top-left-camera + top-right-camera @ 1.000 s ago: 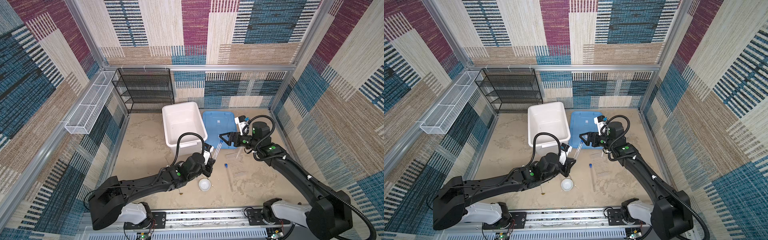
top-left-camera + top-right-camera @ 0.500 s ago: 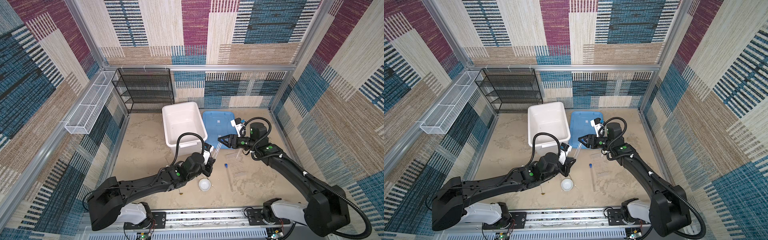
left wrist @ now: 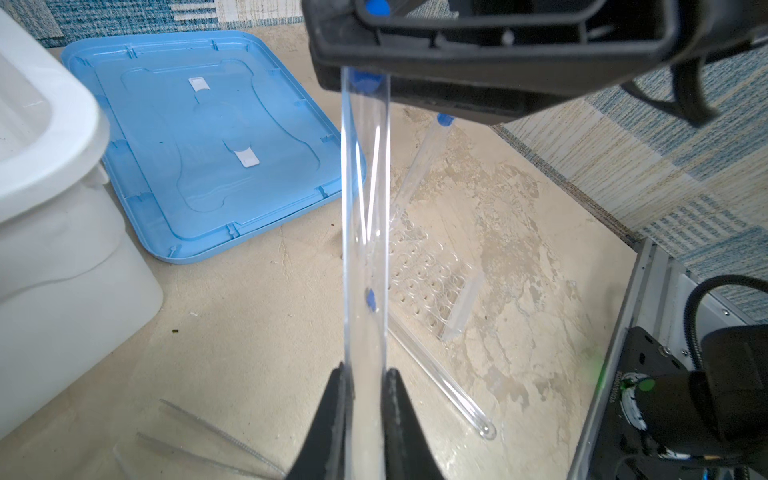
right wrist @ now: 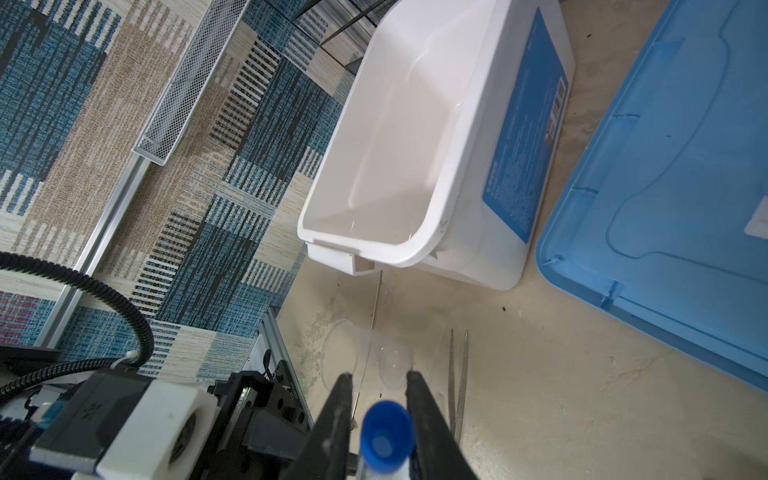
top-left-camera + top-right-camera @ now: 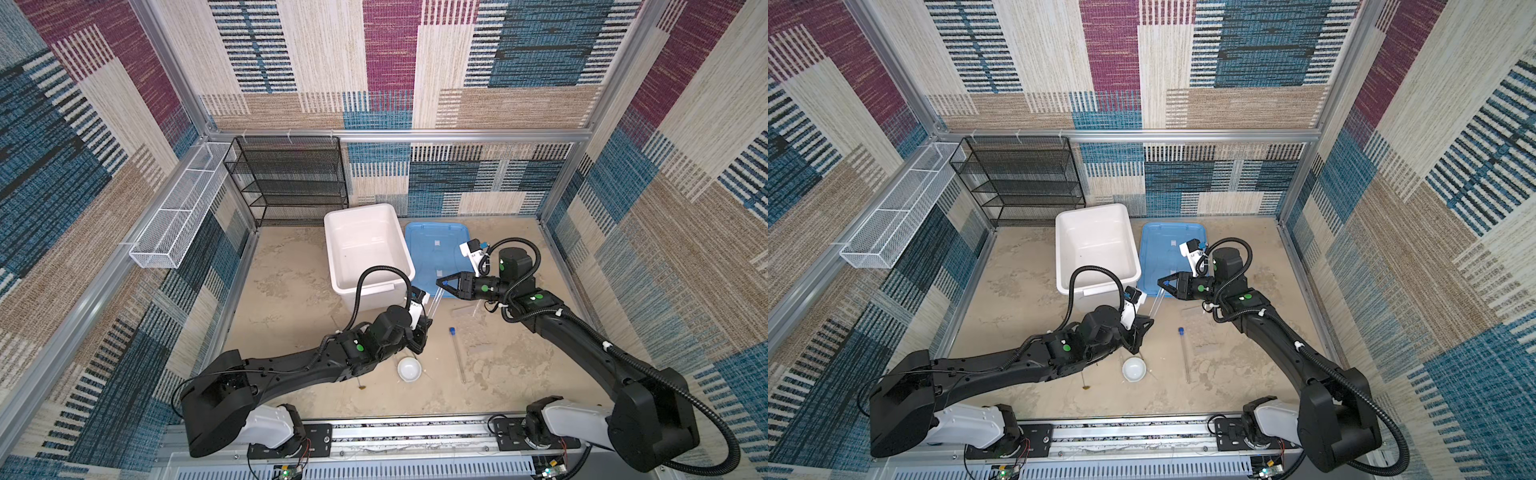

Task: Organize the chemistry lab equipment
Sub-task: 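Close the right gripper on the blue cap of the held tube, then open the left gripper while the right gripper pulls the tube up by its cap, then carry the tube with the right gripper and lower it into the clear rack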

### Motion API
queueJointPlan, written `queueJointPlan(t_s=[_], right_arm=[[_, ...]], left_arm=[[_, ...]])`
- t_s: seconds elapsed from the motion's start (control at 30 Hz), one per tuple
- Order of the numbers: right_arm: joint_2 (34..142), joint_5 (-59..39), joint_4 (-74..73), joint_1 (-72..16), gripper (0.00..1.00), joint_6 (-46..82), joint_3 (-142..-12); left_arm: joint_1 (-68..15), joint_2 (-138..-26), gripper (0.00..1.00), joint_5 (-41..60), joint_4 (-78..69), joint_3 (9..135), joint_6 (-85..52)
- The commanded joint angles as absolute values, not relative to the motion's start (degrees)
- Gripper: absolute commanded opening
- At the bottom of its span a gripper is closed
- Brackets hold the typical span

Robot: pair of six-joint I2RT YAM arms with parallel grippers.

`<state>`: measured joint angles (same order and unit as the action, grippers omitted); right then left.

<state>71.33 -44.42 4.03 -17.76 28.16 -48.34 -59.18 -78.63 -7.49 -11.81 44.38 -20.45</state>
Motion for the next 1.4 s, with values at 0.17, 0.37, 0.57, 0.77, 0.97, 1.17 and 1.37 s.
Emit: queueJointPlan(t_s=[0.17, 0.37, 0.57, 0.77, 0.97, 1.17, 1.37], right_arm=[[71.2, -46.4, 1.8, -17.8, 0.19, 29.0, -48.3], [70.7, -44.8, 2.1, -17.8, 0.17, 28.2, -48.2], [70.0, -42.7, 2.5, -17.8, 0.16, 27.3, -47.3], [65.5, -31.7, 5.6, -18.6, 0.16, 22.2, -46.7], [57.6, -13.8, 8.0, -24.5, 0.16, 13.8, -45.0], [51.2, -0.1, 6.3, -28.3, 0.16, 11.1, -40.3], [44.4, 8.8, 3.8, -28.6, 0.16, 11.5, -35.5]], left_arm=[[-59.2, -79.4, 0.13, -7.8, -13.7, 45.2, -21.4], [-59.2, -79.6, 0.24, -7.5, -13.6, 45.7, -21.4], [-59.2, -79.3, 0.48, -7.0, -14.8, 45.6, -22.0], [-59.2, -77.4, 0.99, -5.9, -13.9, 46.2, -23.8], [-59.2, -76.8, 0.99, -3.7, -13.3, 47.7, -24.0], [-59.2, -78.2, 0.99, -2.8, -13.6, 47.9, -24.0], [-59.2, -78.6, 0.99, -1.9, -15.4, 46.8, -25.7]])
